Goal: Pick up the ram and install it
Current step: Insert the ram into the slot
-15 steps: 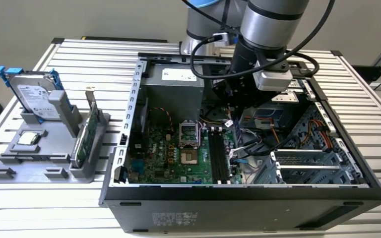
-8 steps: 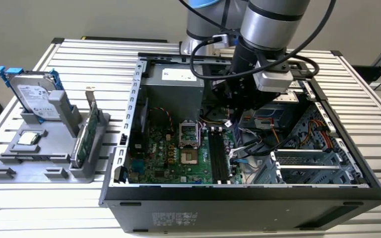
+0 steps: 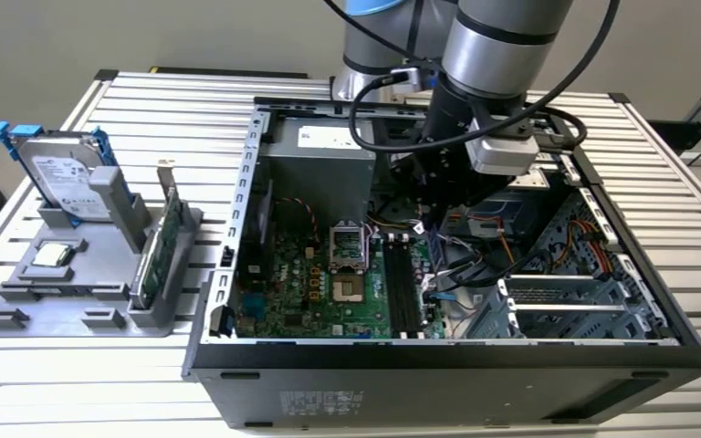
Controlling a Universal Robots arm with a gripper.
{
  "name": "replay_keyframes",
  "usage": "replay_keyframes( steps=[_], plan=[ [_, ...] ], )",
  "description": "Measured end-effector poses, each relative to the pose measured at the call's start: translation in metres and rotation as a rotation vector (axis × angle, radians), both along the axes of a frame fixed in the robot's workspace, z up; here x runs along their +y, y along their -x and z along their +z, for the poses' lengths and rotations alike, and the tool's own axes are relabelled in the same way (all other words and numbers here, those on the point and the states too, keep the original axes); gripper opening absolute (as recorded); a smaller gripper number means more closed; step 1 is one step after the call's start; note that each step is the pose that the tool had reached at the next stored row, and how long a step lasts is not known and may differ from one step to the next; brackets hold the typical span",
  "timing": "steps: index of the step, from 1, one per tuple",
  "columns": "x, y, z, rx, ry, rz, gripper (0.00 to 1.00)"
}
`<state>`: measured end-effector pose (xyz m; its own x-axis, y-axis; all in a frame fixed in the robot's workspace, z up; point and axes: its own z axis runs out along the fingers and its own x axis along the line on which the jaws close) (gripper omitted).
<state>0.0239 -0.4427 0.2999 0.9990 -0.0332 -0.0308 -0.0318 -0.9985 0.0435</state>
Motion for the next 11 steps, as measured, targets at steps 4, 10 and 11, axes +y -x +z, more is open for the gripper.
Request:
replay_keyframes(
  steps=[4, 10, 11],
  plan=[
    [0.0, 0.0, 0.0001, 0.0019, 0.0012, 0.0, 0.0],
    [0.0, 0.0, 0.0, 0.0047, 0.0026, 0.0, 0.0],
    [0.0, 0.0, 0.0, 0.0052, 0.0028, 0.0, 0.0]
  ],
)
